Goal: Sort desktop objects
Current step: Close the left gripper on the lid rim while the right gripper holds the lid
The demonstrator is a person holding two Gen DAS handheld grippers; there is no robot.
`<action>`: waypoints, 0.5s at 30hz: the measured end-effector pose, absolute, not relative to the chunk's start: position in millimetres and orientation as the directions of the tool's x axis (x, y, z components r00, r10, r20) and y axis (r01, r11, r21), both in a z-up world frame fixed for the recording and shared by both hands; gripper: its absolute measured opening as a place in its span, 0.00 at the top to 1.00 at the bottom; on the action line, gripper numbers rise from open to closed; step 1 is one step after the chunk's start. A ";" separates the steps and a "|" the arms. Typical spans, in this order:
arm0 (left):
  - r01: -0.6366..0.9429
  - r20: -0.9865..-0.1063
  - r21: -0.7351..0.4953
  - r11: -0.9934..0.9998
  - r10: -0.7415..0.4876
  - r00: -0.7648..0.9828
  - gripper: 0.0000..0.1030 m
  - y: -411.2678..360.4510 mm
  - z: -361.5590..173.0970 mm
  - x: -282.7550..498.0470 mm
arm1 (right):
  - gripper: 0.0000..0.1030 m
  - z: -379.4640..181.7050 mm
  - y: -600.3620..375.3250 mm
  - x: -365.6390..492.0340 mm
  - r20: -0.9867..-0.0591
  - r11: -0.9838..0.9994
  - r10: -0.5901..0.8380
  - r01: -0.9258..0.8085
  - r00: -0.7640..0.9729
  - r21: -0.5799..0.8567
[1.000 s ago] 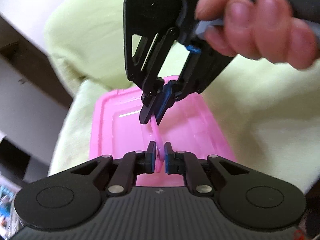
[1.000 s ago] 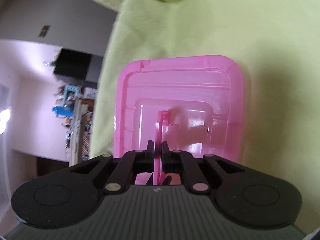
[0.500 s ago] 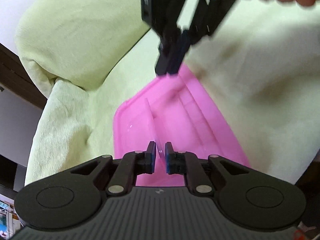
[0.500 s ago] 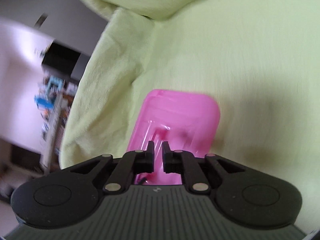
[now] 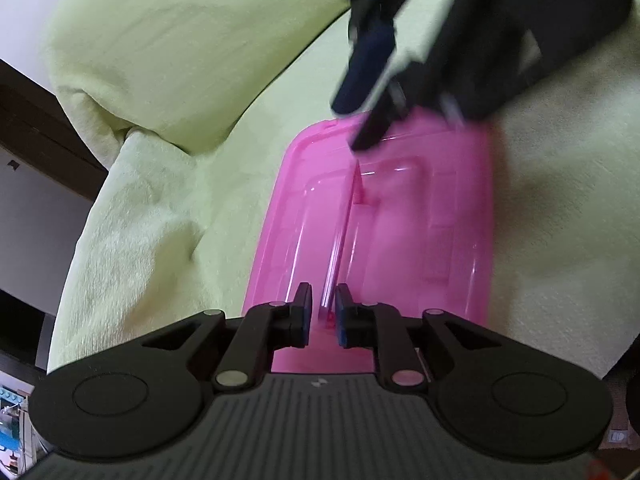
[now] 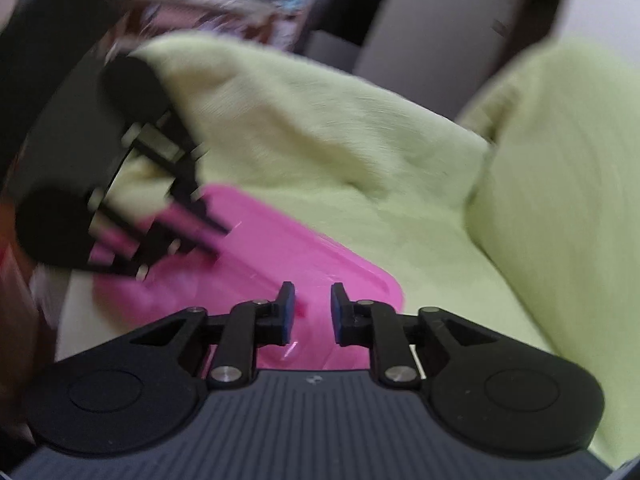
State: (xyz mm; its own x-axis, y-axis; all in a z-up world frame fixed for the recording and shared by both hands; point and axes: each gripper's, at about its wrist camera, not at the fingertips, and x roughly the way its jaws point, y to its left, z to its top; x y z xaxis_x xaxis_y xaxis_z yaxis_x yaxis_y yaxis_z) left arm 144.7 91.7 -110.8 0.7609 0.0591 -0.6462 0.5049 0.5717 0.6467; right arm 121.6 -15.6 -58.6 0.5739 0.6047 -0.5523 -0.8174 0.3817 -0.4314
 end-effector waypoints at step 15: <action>0.513 -0.639 0.629 0.584 0.012 0.769 0.82 85.9 -117.1 150.2 | 0.76 -98.5 33.3 110.8 -0.508 0.245 0.558 -0.715 0.656 -0.655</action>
State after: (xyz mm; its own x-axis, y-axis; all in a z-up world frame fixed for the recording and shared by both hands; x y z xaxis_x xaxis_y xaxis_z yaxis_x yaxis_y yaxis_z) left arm 150.2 85.9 -117.1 0.7688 0.0124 -0.6394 0.5134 0.5841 0.6287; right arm 110.8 33.3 -98.5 0.6563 0.5577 -0.5082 -0.7150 0.2448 -0.6549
